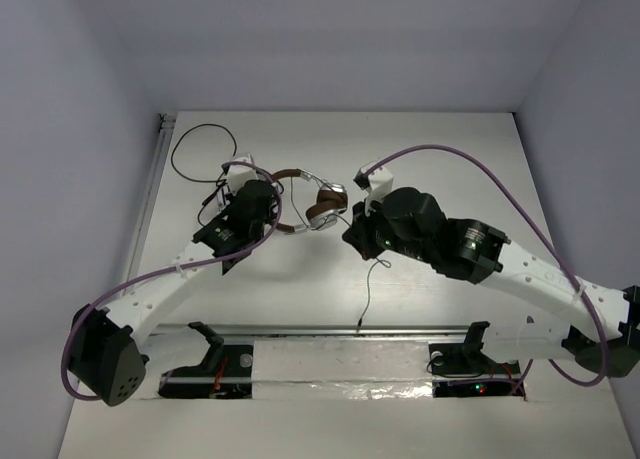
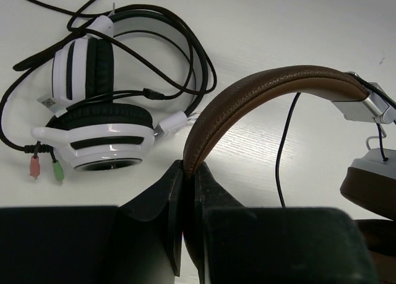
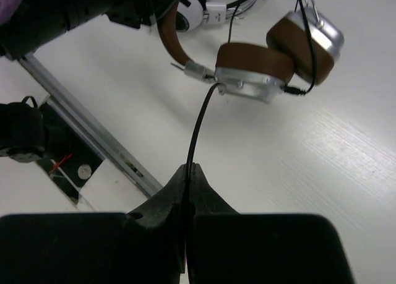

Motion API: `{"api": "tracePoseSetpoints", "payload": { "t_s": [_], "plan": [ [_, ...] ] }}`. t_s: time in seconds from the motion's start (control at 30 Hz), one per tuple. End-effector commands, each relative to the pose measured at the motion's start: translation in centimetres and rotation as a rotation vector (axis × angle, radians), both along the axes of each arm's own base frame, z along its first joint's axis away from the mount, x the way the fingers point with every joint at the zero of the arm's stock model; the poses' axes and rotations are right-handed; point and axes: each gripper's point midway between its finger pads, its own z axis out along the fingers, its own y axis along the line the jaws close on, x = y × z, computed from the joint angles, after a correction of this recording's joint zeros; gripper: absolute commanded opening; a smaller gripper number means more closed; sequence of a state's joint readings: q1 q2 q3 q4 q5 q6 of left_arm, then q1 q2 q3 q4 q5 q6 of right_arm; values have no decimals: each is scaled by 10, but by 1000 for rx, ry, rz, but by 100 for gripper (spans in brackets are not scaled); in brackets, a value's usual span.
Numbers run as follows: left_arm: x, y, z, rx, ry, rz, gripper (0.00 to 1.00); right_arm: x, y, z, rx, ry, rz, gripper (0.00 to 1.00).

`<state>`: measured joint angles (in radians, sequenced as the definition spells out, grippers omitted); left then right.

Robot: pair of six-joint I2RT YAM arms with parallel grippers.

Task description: Wrap the headphones

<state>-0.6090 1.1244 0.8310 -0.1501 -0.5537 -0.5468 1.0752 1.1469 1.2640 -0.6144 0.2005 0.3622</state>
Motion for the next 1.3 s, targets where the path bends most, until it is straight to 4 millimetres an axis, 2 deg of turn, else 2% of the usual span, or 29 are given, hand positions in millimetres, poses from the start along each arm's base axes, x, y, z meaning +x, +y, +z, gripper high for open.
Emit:
{"api": "tracePoseSetpoints", "payload": {
  "t_s": [0.0,0.13,0.37,0.43,0.47,0.57,0.6,0.67,0.77,0.87,0.93,1.0,1.13,1.17,1.2,1.27],
  "plan": [
    [-3,-21,28,-74,-79,-50,0,15,0,25,-13,-99,-35,0],
    [-13,-32,16,-20,-32,-94,0,35,2,32,-50,-163,-99,0],
    [-32,-39,9,11,31,-187,0,76,-23,39,-141,-267,-252,0],
    [-38,-43,16,-8,28,-230,0,85,-26,44,-138,-303,-273,0],
    [-43,-48,22,-31,23,-274,0,95,-33,40,-156,-318,-301,0],
    [-50,-51,29,-27,20,-333,0,109,-43,35,-186,-336,-354,0],
    [-54,-58,31,-42,25,-382,0,114,-45,28,-203,-334,-361,0],
    [-59,-62,35,-46,19,-430,0,126,-51,29,-187,-347,-401,0],
    [-65,-72,42,-76,8,-495,0,137,-51,23,-173,-344,-415,0],
    [-68,-79,58,-112,-24,-540,0,146,-50,12,-176,-325,-426,5],
    [-70,-81,69,-130,-47,-555,0,153,-58,9,-162,-327,-457,9],
    [-72,-83,77,-145,-65,-570,0,158,-64,-1,-121,-295,-461,10],
    [-72,-81,97,-177,-121,-557,0,152,-53,-11,-22,-250,-408,12],
    [-72,-82,104,-193,-143,-560,0,153,-56,-13,-6,-244,-412,13],
    [-72,-83,109,-205,-156,-568,0,147,-54,-21,10,-224,-392,15],
    [-73,-84,116,-213,-172,-574,0,152,-64,-24,31,-218,-409,16]
  ]
}}
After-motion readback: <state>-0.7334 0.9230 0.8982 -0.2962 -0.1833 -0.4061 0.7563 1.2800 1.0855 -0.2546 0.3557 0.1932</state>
